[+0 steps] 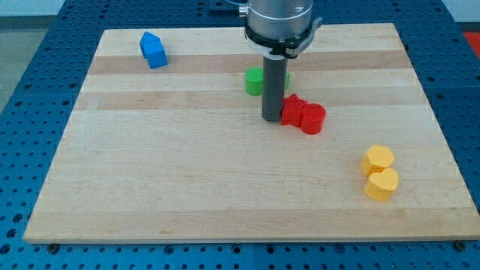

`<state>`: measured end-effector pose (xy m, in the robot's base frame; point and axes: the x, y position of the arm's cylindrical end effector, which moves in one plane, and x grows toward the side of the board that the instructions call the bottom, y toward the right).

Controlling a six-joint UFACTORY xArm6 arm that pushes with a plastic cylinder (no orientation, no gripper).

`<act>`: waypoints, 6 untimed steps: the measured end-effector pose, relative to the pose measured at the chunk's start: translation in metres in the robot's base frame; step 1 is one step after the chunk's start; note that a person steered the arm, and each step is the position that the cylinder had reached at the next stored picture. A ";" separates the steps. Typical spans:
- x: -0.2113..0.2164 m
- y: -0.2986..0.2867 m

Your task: Point your arm at green circle

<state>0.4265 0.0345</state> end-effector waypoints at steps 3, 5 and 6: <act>0.097 -0.011; 0.181 0.080; 0.177 0.115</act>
